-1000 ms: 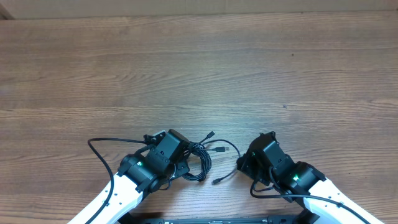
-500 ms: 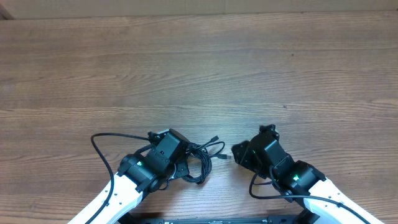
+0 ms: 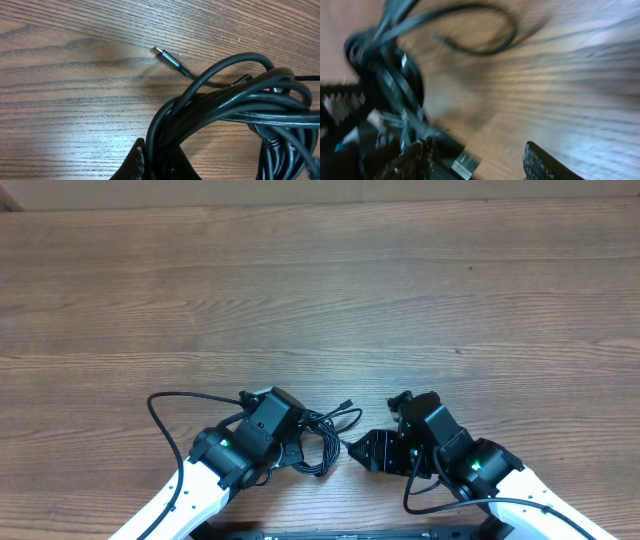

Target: Untangle cables

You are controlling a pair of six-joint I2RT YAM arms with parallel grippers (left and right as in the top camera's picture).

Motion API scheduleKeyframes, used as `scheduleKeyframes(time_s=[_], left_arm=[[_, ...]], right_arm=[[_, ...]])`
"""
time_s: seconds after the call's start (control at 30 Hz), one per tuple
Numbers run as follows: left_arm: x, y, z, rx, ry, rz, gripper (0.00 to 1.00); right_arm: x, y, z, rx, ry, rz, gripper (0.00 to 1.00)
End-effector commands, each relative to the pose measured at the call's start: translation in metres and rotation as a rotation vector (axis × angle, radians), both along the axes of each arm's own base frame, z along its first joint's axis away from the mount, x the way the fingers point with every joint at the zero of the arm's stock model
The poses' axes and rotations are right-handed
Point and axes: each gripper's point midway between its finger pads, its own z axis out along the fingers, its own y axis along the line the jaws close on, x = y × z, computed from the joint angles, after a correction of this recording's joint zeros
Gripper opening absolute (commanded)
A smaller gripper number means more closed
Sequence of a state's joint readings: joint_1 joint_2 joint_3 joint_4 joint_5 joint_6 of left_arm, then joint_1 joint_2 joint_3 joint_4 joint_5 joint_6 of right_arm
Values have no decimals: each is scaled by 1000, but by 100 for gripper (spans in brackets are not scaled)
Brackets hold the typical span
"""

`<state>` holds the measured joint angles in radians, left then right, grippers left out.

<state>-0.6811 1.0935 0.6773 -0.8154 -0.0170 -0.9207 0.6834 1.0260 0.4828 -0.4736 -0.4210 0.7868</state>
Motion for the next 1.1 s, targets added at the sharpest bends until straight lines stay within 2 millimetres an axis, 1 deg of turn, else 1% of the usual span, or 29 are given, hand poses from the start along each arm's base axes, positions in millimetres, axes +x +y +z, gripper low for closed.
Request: scheduleKeyframes(time_s=[0.0, 0.2, 0.3, 0.37, 0.43, 0.57, 0.6, 0.7, 0.8, 0.9, 1.07], left_arm=[[3, 2, 1, 6, -11, 38, 4], [-6, 24, -4, 61, 37, 241, 4], [-6, 24, -4, 57, 43, 257, 4], [-5, 20, -3, 38, 42, 253, 4], [-4, 12, -2, -2, 47, 243, 4], [0, -12, 4, -118, 55, 209, 4], [1, -15, 5, -134, 55, 204, 4], [-1, -23, 7, -174, 72, 188, 4], [-3, -27, 8, -195, 88, 177, 4], [-5, -30, 8, -207, 97, 170, 4], [-6, -33, 9, -221, 107, 159, 4]], right_arm=[[-14, 13, 13, 71, -18, 140, 59], [-19, 15, 16, 93, -4, 165, 60], [-22, 17, 18, 110, 7, 178, 60], [-21, 18, 19, 114, 0, 178, 60], [-17, 21, 22, 129, -22, 180, 59], [-4, 28, 31, 159, -99, 168, 59], [0, 29, 33, 162, -121, 162, 58], [14, 29, 35, 147, -177, 124, 52], [26, 25, 29, 108, -192, 65, 49], [37, 19, 19, 49, -210, 20, 47], [44, 25, 16, 61, -221, 21, 39]])
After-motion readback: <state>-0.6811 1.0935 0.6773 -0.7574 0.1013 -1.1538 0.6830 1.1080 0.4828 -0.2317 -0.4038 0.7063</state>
